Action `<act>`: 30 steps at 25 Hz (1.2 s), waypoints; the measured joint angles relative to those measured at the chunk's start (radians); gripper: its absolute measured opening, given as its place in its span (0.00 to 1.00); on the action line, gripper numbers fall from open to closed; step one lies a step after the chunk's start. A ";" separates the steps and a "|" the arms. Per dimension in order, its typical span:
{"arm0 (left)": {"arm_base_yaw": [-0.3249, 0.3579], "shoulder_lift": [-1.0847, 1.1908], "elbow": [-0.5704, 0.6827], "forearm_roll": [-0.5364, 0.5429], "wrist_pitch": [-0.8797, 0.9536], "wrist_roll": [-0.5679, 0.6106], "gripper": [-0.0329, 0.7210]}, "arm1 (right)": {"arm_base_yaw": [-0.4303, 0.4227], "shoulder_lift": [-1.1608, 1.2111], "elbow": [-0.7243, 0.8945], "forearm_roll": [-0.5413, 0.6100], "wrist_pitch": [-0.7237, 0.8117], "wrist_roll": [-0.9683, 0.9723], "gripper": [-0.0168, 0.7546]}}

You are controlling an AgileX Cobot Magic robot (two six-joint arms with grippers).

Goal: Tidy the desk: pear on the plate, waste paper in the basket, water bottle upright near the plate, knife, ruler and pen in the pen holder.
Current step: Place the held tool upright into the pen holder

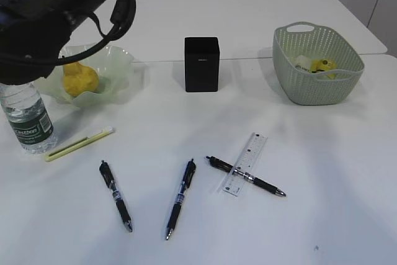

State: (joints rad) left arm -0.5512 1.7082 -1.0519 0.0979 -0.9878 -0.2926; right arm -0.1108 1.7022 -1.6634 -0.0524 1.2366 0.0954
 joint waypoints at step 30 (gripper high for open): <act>0.070 0.040 -0.509 0.032 1.126 0.000 0.18 | 0.000 -0.080 0.136 -0.009 0.004 0.016 0.63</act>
State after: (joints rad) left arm -0.4812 1.7483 -1.5606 0.1297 0.1378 -0.2926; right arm -0.1108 1.6219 -1.5276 -0.0613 1.2410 0.1116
